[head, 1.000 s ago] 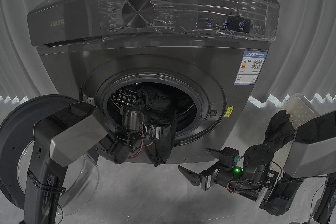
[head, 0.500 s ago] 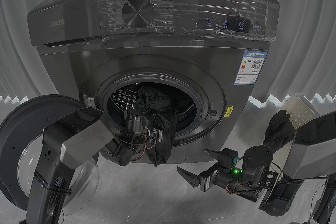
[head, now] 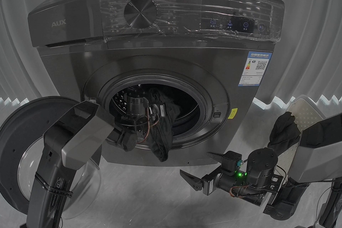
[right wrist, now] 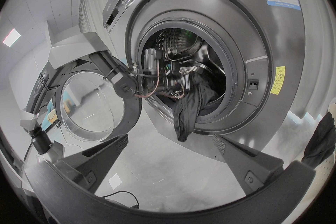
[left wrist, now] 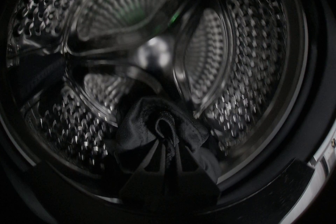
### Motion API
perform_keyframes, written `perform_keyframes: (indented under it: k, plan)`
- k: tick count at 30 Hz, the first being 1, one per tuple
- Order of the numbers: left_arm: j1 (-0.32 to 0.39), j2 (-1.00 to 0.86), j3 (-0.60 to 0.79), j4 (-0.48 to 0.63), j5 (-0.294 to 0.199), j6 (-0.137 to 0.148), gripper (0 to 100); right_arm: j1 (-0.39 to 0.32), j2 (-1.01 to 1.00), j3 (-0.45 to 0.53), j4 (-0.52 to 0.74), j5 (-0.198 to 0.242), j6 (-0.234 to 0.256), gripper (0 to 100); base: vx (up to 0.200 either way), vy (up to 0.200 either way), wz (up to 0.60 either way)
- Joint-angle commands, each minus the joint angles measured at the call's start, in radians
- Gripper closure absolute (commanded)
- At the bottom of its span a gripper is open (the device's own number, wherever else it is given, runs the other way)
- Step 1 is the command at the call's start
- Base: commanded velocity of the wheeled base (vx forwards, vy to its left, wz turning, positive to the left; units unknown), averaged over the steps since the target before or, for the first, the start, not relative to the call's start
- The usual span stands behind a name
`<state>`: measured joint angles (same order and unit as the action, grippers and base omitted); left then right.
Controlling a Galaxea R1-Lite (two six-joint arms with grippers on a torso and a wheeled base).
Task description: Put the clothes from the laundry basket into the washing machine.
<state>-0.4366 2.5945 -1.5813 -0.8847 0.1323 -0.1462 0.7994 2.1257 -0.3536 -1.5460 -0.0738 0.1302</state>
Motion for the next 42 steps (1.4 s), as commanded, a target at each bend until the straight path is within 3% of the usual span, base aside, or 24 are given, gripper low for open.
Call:
perform_keyframes:
  k: [1, 8, 9, 15, 21, 26, 35, 36, 42]
  plan:
    - [0.029, 0.061, -0.200, -0.027, 0.053, -0.016, 100, 0.000, -0.004, -0.002, 0.000, 0.000, 0.000, 0, 0.000, 0.000, 0.00]
    - [0.024, 0.096, -0.241, -0.043, 0.055, -0.018, 100, 0.000, -0.003, -0.004, 0.000, 0.000, 0.000, 0, 0.000, 0.000, 0.00]
    - [0.021, 0.096, -0.235, -0.045, 0.055, -0.018, 0, 0.000, -0.003, -0.004, 0.000, 0.000, 0.000, 0, 0.000, 0.000, 0.00]
    - [-0.001, -0.017, -0.017, -0.043, 0.030, -0.030, 0, 0.000, -0.004, -0.001, 0.000, 0.000, 0.000, 0, 0.000, 0.000, 0.00]
    - [-0.025, -0.149, 0.261, 0.036, -0.092, -0.019, 0, 0.000, -0.004, 0.001, 0.000, 0.000, 0.002, 0, 0.000, 0.000, 0.00]
    - [-0.033, -0.128, 0.300, 0.033, -0.105, 0.011, 0, 0.000, -0.004, 0.001, 0.000, 0.000, 0.002, 0, 0.000, 0.000, 0.00]
    - [-0.028, 0.012, 0.248, -0.005, -0.097, 0.014, 0, 0.000, -0.006, 0.001, 0.000, 0.000, 0.002, 0, 0.000, 0.000, 0.00]
    - [-0.028, 0.021, 0.241, -0.005, -0.096, 0.017, 100, 0.000, -0.006, -0.002, 0.000, 0.000, 0.002, 0, 0.000, 0.000, 0.00]
    - [-0.031, 0.036, 0.214, -0.005, -0.094, 0.016, 100, 0.001, -0.007, -0.004, -0.002, 0.000, 0.002, 0, 0.000, 0.000, 0.00]
